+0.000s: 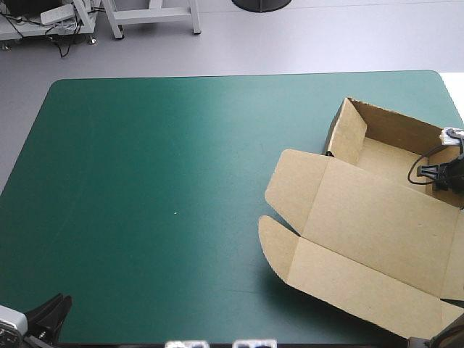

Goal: Fold the box

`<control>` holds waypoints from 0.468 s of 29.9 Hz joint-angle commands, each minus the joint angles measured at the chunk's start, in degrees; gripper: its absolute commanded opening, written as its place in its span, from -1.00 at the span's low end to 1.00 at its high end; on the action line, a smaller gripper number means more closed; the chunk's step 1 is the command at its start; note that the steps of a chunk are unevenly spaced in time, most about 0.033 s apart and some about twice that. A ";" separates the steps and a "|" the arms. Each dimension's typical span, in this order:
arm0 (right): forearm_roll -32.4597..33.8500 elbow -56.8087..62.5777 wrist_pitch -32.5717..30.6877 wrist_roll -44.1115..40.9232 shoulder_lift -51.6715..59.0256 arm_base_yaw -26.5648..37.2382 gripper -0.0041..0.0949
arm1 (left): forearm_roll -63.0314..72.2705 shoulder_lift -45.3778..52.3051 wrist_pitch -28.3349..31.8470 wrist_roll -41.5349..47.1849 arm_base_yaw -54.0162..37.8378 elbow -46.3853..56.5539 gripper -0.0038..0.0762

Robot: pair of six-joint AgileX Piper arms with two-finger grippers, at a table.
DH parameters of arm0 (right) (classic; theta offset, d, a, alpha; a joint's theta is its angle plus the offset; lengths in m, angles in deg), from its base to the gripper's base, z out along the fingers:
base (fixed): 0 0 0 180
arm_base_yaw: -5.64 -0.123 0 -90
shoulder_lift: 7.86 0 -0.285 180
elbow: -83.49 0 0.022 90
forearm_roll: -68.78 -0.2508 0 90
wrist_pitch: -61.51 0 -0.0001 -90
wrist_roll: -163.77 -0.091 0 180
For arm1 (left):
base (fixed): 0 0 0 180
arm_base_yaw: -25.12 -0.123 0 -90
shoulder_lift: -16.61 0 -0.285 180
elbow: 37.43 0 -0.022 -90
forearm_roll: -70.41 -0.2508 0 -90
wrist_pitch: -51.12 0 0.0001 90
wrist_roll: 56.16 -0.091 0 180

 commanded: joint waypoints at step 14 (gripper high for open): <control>-7.84 -24.15 -18.79 0.99 1.41 0.27 -0.09 | 0.65 -1.37 3.22 0.30 0.33 -1.08 -0.75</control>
